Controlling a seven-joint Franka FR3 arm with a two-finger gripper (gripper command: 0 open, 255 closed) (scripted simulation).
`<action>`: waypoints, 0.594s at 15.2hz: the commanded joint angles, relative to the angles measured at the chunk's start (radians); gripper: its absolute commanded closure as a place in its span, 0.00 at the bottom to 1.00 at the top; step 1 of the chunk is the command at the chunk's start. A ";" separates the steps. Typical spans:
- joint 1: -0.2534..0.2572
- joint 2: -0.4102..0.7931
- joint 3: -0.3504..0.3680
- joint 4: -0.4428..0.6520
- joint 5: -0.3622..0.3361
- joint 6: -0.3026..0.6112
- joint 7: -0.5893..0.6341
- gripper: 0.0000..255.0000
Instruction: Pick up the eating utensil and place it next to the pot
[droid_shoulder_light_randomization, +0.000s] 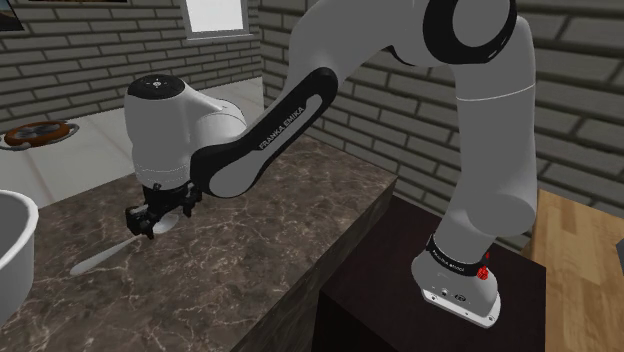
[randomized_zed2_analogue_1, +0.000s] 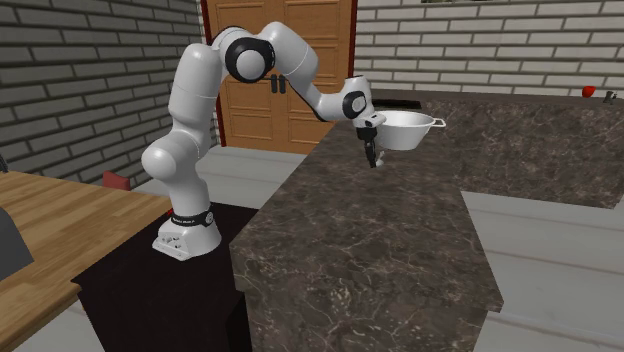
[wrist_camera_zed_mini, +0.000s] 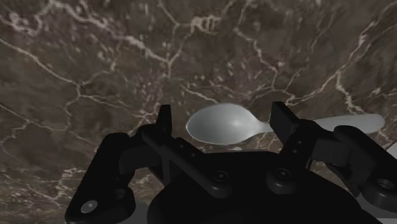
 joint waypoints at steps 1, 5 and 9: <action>0.000 0.000 0.000 0.000 0.000 0.000 0.000 0.00; -0.012 -0.028 0.015 -0.008 0.023 -0.016 -0.014 0.00; -0.043 -0.107 0.055 -0.023 0.091 -0.065 -0.055 0.00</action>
